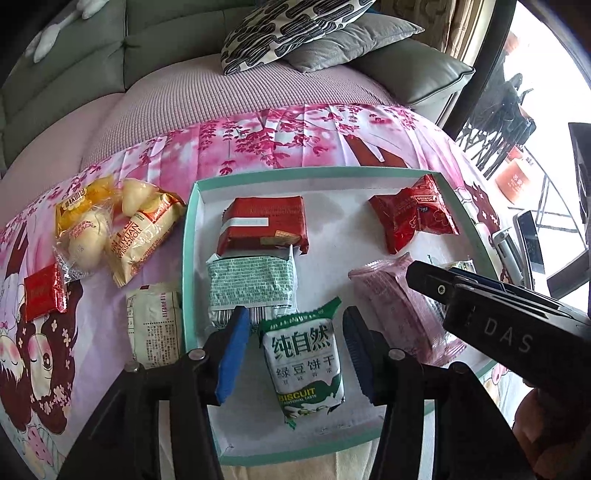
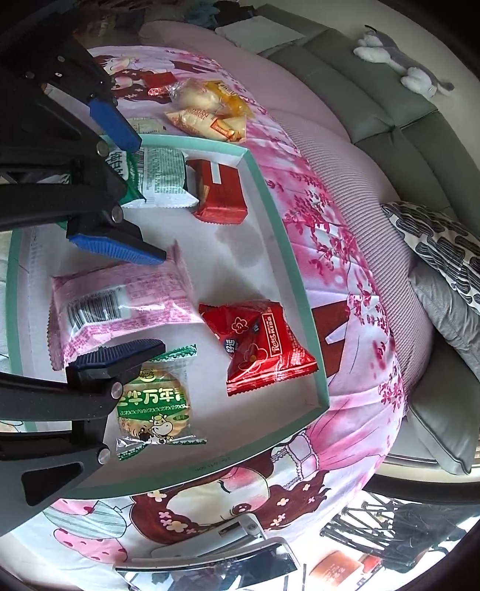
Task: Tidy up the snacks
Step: 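Withdraw both open tools from the tray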
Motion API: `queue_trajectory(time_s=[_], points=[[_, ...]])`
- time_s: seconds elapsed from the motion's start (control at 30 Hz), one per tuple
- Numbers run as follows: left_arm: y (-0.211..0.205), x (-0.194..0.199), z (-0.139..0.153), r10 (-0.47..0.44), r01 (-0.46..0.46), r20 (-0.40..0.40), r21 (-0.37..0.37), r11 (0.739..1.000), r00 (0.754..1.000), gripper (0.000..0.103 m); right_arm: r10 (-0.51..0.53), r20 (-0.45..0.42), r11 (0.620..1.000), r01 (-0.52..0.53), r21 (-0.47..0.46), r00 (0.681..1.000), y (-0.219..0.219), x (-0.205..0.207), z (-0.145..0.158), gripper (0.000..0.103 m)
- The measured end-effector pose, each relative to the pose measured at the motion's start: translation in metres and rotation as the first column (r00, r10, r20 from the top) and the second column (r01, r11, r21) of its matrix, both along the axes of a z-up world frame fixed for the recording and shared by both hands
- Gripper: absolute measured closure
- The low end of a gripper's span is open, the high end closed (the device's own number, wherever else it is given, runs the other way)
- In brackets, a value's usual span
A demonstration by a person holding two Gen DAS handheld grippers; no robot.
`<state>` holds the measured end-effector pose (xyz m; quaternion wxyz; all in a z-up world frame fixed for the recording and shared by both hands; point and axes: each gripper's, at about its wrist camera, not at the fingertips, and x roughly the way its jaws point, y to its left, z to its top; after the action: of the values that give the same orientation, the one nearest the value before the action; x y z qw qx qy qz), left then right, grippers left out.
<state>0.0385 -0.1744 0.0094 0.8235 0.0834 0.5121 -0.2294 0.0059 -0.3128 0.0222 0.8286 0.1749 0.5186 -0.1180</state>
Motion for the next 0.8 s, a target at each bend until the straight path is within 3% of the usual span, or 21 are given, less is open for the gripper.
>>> queue_trajectory(time_s=[0.17, 0.33, 0.43, 0.6, 0.8], points=[[0.007, 0.002, 0.005, 0.022, -0.022, 0.007, -0.006, 1.000, 1.000, 0.049, -0.003, 0.008, 1.000, 0.003, -0.003, 1.000, -0.001, -0.001, 0.003, 0.056], [0.024, 0.011, 0.009, 0.100, -0.100, 0.004, -0.015, 0.995, 0.995, 0.047, 0.000, 0.009, 1.000, 0.000, -0.004, 1.000, -0.001, 0.000, 0.004, 0.054], [0.041, 0.020, 0.008, 0.197, -0.197, -0.006, -0.017, 0.980, 0.980, 0.035, 0.005, 0.010, 1.000, -0.005, -0.019, 1.000, 0.001, 0.000, 0.005, 0.038], [0.069, 0.034, 0.004, 0.330, -0.331, -0.025, -0.015, 0.944, 0.944, 0.032, 0.029, 0.011, 0.999, -0.029, -0.021, 1.000, 0.006, 0.003, 0.003, 0.032], [0.089, 0.042, -0.003, 0.404, -0.404, -0.039, 0.008, 0.915, 0.914, 0.031, 0.063, 0.009, 0.997, -0.062, -0.034, 0.998, 0.015, 0.006, 0.003, 0.031]])
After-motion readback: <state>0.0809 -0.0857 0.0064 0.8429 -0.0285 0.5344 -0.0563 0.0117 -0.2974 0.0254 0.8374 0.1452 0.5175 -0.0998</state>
